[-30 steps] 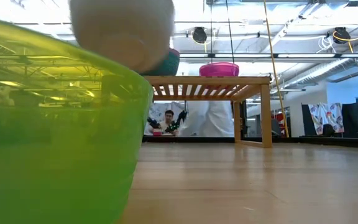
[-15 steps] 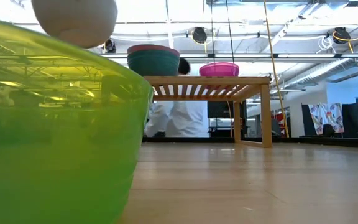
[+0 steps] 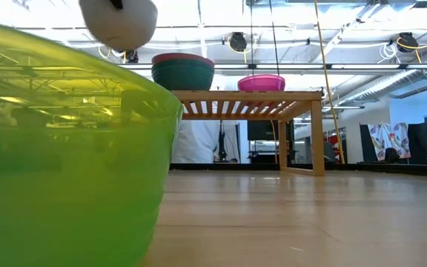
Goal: Place and stack bowls onto a shelf
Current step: Stack the white bowl on top of the pink bowl on the shelf
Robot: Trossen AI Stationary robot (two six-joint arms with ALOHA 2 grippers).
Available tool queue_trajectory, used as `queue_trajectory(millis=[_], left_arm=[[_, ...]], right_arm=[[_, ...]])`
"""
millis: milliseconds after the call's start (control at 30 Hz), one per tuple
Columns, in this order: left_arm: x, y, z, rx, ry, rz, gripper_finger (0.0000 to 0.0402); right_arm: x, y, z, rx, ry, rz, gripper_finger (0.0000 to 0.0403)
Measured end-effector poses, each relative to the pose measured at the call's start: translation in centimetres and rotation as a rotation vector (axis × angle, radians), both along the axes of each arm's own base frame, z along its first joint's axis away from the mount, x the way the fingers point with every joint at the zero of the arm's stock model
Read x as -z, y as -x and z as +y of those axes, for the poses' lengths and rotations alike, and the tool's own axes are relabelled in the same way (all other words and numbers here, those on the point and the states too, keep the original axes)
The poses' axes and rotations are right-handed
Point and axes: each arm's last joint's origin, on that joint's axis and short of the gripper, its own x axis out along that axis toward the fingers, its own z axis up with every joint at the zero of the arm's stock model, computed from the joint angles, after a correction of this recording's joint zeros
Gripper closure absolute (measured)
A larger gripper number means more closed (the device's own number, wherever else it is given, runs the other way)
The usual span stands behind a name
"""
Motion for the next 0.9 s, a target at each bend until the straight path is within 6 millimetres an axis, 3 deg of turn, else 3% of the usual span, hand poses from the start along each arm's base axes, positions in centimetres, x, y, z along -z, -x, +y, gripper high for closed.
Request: queue_trajectory(millis=[167, 400, 633, 900], left_arm=[[-3.3, 1.0, 2.3, 0.04, -0.074, -0.094, 0.0398], [-4.7, 1.2, 5.7, 0.078, -0.138, -0.092, 0.0398], [-4.4, 0.5, 9.0, 0.107, -0.09, -0.086, 0.0398], [-3.5, -2.2, 12.0, 0.196, -0.074, -0.068, 0.0398]], right_arm=[[0.0, 0.0, 0.0, 0.0, -0.001, 0.0, 0.03], [0.0, -0.2, -0.1, 0.0, -0.003, 0.004, 0.03], [0.1, -0.3, -0.2, 0.0, -0.005, 0.008, 0.03], [0.2, -0.8, -0.5, 0.001, -0.011, 0.019, 0.03]])
